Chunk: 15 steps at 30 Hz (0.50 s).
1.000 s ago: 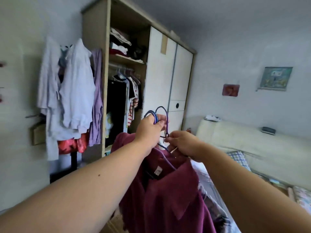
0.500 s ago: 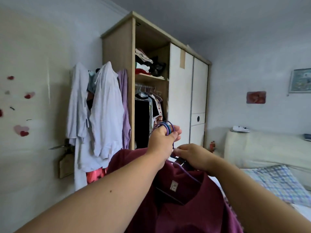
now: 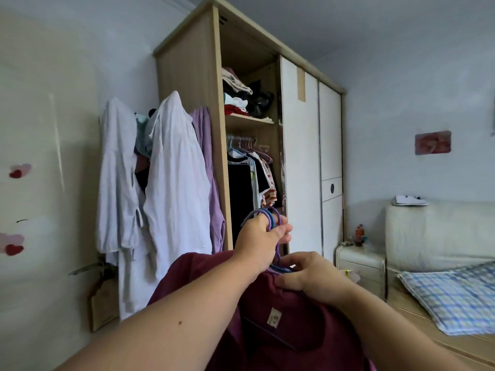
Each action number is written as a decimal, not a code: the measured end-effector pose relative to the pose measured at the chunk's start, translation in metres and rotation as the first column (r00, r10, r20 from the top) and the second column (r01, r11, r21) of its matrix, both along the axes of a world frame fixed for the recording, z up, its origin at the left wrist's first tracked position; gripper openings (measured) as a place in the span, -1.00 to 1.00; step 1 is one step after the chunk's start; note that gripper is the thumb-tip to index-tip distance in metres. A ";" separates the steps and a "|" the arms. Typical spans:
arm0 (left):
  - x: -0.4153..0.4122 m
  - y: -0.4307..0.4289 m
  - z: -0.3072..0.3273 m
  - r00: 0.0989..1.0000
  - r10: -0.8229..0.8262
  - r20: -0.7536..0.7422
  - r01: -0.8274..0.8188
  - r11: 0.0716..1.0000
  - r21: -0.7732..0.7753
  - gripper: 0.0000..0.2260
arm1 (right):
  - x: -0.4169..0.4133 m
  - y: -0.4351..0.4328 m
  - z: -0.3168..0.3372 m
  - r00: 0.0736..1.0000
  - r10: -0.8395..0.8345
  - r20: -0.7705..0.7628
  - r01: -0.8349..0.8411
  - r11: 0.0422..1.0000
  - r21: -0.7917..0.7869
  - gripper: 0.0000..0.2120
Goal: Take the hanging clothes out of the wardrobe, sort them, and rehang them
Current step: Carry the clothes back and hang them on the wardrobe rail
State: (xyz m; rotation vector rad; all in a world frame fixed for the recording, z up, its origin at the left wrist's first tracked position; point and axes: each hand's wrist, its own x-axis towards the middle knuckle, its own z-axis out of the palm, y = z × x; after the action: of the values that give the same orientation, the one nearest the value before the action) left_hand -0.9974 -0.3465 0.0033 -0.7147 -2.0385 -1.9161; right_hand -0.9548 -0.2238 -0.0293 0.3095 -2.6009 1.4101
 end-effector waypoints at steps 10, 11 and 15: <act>-0.142 -0.022 0.024 0.996 -0.089 0.014 0.090 0.995 -0.053 -0.84 | -0.131 -0.013 0.032 0.991 -0.128 -0.041 0.132 0.982 0.132 -0.74; -0.155 -0.021 0.023 0.995 -0.102 0.007 0.102 0.993 -0.064 -0.84 | -0.141 -0.013 0.033 0.987 -0.153 -0.049 0.158 0.978 0.137 -0.77; -0.211 -0.022 0.019 0.989 -0.145 -0.005 0.143 0.985 -0.095 -0.83 | -0.188 -0.017 0.026 0.964 -0.259 -0.067 0.266 0.953 0.147 -0.77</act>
State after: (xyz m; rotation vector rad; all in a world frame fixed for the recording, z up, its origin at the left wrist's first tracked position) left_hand -1.2088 -0.3684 0.0220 -0.9174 -2.1353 -1.8954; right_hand -1.1429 -0.2409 -0.0034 0.0123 -2.6010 1.1021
